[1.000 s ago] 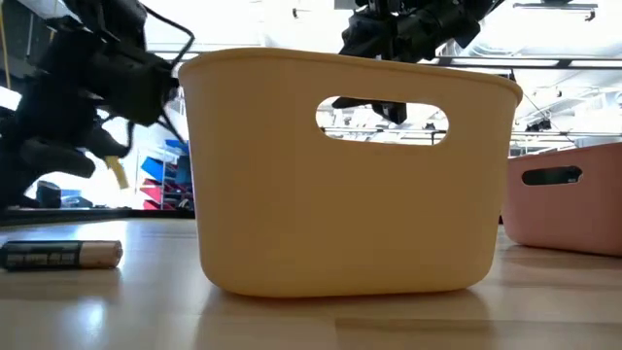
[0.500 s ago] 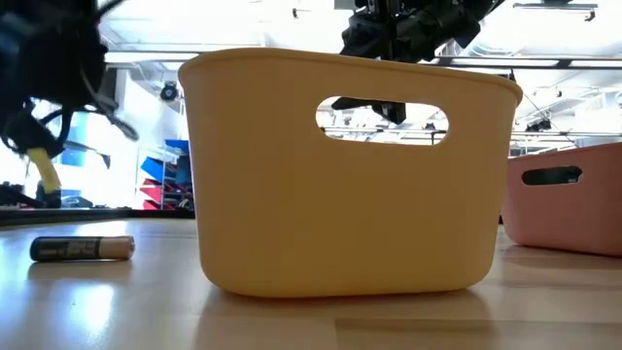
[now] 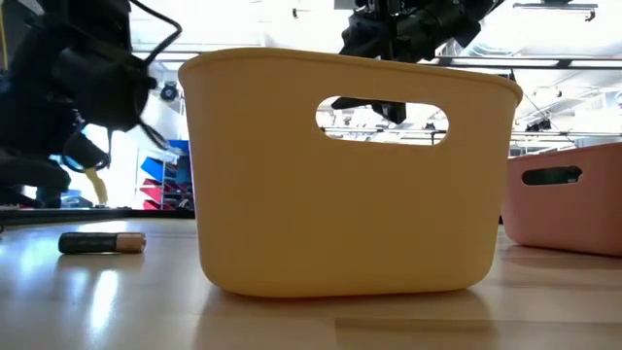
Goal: Sort batteries
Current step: Adjust the black battery
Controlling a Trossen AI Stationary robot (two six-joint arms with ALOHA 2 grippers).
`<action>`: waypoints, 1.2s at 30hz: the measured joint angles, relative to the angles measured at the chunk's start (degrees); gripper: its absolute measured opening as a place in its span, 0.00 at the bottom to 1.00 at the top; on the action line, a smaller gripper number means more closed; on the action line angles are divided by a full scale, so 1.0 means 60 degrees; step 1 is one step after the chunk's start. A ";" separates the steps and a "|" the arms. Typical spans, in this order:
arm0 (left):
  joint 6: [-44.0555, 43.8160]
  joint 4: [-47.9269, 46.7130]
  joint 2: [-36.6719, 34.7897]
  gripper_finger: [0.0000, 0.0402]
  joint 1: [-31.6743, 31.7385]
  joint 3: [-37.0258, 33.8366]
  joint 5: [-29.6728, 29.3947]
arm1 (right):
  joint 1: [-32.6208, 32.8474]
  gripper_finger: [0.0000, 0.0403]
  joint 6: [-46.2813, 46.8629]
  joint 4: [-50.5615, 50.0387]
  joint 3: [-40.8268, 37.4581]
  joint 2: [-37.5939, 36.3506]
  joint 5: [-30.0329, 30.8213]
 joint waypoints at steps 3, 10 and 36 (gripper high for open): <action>0.0052 0.0690 0.0048 0.00 0.0434 -0.0004 -0.0186 | 0.0025 0.47 -0.0020 -0.0001 0.0000 0.0000 -0.0003; 0.0040 0.1585 0.0039 0.00 0.0911 0.0385 -0.0518 | 0.0025 0.47 -0.0020 -0.0004 0.0000 0.0000 -0.0003; -0.2467 0.6968 0.1222 0.00 -0.4221 0.1299 0.1151 | 0.0193 0.47 -0.0306 -0.0388 0.0000 0.0000 -0.0003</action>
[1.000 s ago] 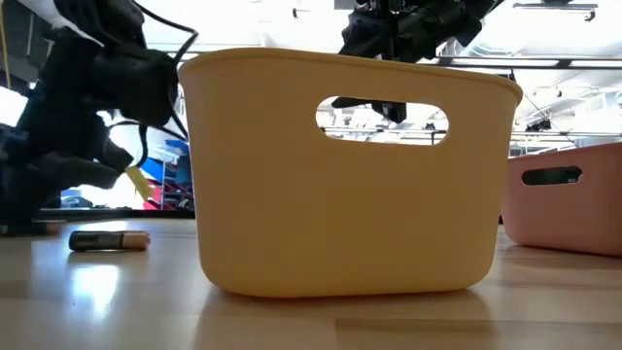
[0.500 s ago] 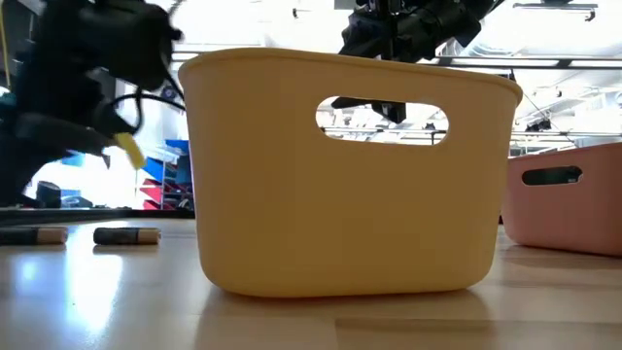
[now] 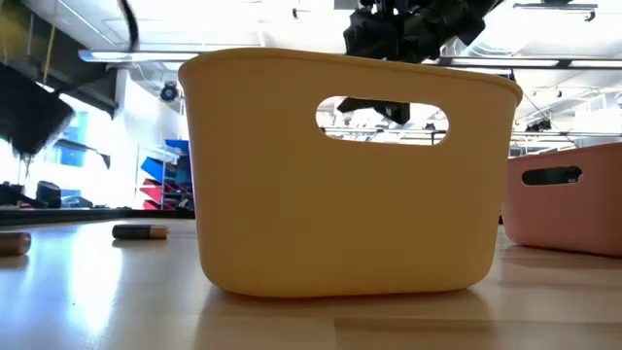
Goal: Sort batteries
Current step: Adjust the black battery
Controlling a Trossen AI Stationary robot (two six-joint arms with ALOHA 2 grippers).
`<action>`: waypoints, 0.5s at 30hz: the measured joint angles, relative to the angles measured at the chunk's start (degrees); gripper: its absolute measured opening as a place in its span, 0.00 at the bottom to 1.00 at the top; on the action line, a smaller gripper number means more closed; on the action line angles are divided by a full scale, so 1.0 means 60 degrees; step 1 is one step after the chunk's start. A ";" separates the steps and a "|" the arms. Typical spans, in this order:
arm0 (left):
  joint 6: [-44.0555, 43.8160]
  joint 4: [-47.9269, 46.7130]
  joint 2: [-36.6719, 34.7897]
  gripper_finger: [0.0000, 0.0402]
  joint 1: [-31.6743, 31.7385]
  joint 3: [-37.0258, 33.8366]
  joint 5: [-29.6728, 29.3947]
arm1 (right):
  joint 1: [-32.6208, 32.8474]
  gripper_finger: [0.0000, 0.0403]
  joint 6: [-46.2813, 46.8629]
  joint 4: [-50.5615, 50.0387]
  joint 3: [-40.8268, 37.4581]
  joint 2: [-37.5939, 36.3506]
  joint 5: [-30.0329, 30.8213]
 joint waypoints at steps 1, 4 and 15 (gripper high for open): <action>-0.0080 -0.0032 0.0203 0.00 0.0041 0.0040 0.0138 | 0.0000 0.47 -0.0002 -0.0069 0.0000 0.0003 0.0000; -0.0474 -0.0014 0.0585 0.00 0.0198 0.0095 0.0380 | 0.0000 0.47 -0.0050 -0.0274 0.0000 0.0004 0.0000; 0.0787 -0.0040 0.0668 0.00 0.1948 0.0194 0.0542 | 0.0000 0.47 -0.0253 -0.0394 0.0000 0.0004 0.0018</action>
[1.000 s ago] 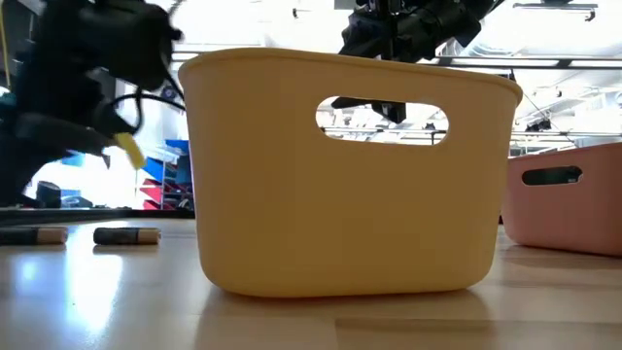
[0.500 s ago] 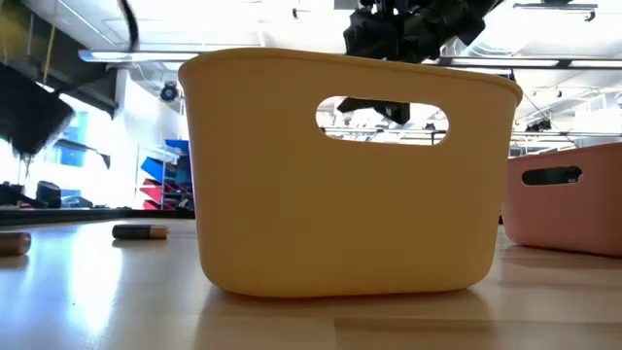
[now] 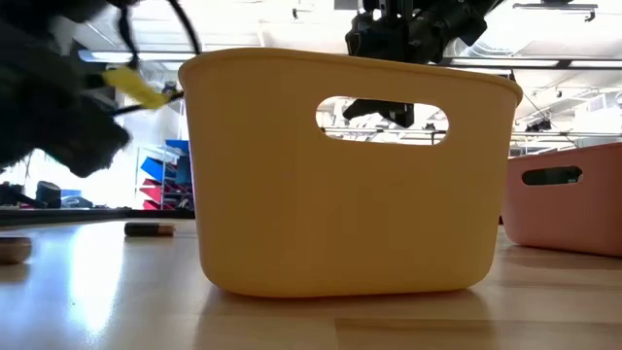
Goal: Sort batteries
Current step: Adjust the black battery, then adjust the silver battery
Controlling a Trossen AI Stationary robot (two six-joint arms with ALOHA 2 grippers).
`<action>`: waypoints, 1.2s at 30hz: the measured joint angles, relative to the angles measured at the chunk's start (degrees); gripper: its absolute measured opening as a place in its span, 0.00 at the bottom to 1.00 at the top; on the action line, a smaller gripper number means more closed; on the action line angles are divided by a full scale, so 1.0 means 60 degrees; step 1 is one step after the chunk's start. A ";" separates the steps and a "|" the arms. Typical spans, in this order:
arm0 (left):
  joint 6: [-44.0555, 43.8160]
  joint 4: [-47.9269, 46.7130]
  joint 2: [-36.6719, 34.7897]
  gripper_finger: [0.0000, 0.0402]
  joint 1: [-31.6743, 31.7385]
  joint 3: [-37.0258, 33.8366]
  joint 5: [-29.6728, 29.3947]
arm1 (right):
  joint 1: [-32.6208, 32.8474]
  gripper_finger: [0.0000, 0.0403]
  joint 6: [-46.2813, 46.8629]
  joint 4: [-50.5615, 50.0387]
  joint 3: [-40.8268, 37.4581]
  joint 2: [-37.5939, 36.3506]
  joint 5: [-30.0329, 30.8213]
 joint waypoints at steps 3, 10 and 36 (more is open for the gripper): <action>0.0376 0.0031 0.0039 0.00 0.0422 0.0265 -0.0288 | 0.0000 0.47 0.0000 0.0004 0.0000 0.0000 0.0004; 0.1292 -0.0950 -0.0211 0.00 0.0979 0.1005 -0.2416 | 0.0000 0.47 0.0097 0.0051 0.0000 0.0000 0.0101; 0.7280 -0.6687 0.0377 0.00 0.4754 -0.1373 0.0756 | -0.0418 0.47 0.0510 0.1417 0.0002 0.0000 0.0321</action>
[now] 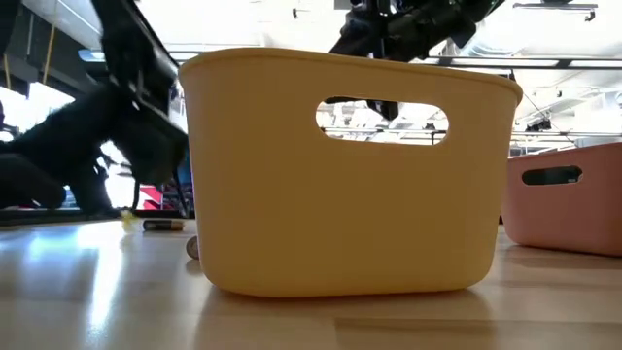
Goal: Sort batteries
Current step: Adjust the silver battery
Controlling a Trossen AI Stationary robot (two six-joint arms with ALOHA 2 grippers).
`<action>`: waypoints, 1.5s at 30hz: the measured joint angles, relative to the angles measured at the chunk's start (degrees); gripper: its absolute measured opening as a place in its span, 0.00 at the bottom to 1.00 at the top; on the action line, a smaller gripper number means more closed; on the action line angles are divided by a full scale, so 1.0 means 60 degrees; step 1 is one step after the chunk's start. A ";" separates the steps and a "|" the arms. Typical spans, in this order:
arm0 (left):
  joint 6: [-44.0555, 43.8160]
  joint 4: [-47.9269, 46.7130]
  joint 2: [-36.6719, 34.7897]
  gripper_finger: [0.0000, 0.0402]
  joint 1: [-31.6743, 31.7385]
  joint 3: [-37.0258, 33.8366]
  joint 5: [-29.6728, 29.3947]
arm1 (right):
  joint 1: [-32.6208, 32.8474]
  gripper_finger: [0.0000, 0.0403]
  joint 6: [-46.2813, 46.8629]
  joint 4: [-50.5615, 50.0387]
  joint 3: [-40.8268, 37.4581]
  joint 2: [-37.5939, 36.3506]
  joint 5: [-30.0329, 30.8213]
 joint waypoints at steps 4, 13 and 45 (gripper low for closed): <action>0.1382 -0.0239 0.1067 0.00 0.0973 -0.0045 0.0294 | -0.0043 0.47 0.0000 0.0004 -0.0002 0.0000 0.0007; 0.4109 -0.1232 0.1911 0.00 0.3026 -0.0050 -0.0238 | -0.0041 0.47 0.0208 -0.0011 -0.0002 0.0000 0.0013; 0.0987 0.2033 -0.3427 0.00 0.3503 -0.0443 -0.3411 | -0.0092 0.47 0.0222 -0.0131 0.0000 0.0000 0.0022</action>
